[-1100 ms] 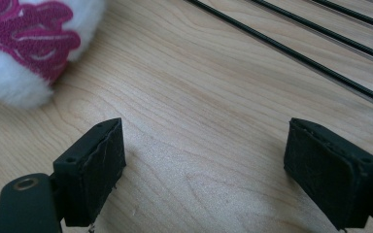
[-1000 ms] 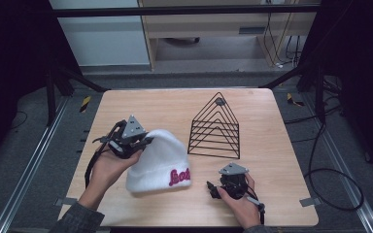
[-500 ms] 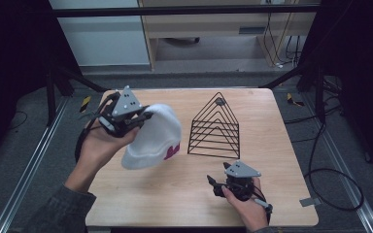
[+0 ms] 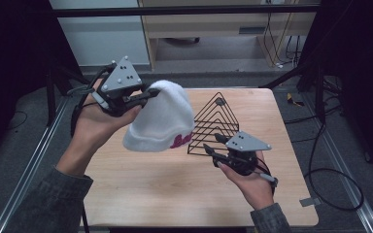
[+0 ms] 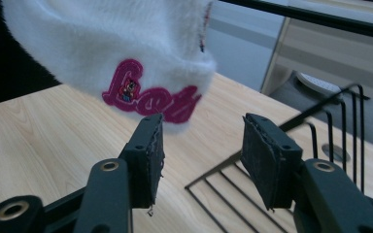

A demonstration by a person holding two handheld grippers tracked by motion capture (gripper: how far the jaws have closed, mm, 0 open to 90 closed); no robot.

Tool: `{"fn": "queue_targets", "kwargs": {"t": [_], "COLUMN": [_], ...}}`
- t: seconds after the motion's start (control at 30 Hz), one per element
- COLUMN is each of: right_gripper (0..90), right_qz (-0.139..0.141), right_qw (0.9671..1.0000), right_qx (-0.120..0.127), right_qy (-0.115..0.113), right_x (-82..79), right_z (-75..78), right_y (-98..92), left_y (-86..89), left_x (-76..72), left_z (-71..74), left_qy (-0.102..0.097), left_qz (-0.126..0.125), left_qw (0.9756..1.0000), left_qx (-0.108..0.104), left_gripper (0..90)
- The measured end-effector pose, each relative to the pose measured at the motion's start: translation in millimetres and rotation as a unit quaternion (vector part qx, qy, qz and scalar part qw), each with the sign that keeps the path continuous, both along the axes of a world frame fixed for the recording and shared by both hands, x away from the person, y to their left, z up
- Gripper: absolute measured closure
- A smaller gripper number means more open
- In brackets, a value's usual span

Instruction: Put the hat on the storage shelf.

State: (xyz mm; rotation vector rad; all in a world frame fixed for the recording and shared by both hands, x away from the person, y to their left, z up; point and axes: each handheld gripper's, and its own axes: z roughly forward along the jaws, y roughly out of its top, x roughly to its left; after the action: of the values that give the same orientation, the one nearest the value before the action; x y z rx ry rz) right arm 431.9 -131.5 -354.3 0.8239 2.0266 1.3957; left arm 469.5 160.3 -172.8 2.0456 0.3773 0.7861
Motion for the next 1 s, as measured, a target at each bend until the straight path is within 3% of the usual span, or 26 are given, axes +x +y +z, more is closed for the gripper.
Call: {"fn": "queue_targets", "kwargs": {"t": [0.17,0.27,0.47,0.6,0.63,0.73,0.83,1.0], "right_gripper": [42.3,38.5,40.4,42.8,44.3,62.4,76.2,80.0], "right_qz": [0.018,0.028,0.050,0.053,0.055,0.062,0.073,0.065], "right_qw": [0.9992,0.9986,0.9953,0.9957,0.9958,0.9955,0.9950,0.9968], "right_qx": [0.033,0.045,0.082,0.070,0.065,0.061,0.059,0.037], "right_qy": [0.012,0.002,0.014,0.030,0.033,0.037,0.035,0.027], "right_x": [14.1,16.0,28.1,38.4,39.8,43.2,47.2,50.1], "right_z": [13.3,26.8,39.1,35.8,34.7,34.9,42.5,51.7], "right_y": [2.2,4.2,10.2,15.1,15.6,15.6,13.9,11.8], "left_y": [-5.2,-9.7,-19.5,-19.8,-19.6,-19.0,-17.6,-17.5], "left_x": [-3.1,-4.7,-6.7,-6.7,-6.3,-4.6,-0.6,14.0], "left_z": [8.6,7.7,7.1,12.4,13.8,17.2,19.0,20.9], "left_qy": [-0.008,-0.008,-0.010,-0.012,-0.010,-0.014,-0.009,-0.005], "left_qz": [-0.013,-0.018,-0.031,-0.034,-0.037,-0.034,-0.032,-0.020], "left_qw": [0.9999,0.9998,0.9994,0.9991,0.9989,0.9991,0.9987,0.9986], "left_qx": [-0.007,-0.009,-0.008,-0.020,-0.027,-0.023,-0.038,-0.048], "left_gripper": [81.5,81.5,81.5,81.4,81.5,81.4,81.5,81.3]}}
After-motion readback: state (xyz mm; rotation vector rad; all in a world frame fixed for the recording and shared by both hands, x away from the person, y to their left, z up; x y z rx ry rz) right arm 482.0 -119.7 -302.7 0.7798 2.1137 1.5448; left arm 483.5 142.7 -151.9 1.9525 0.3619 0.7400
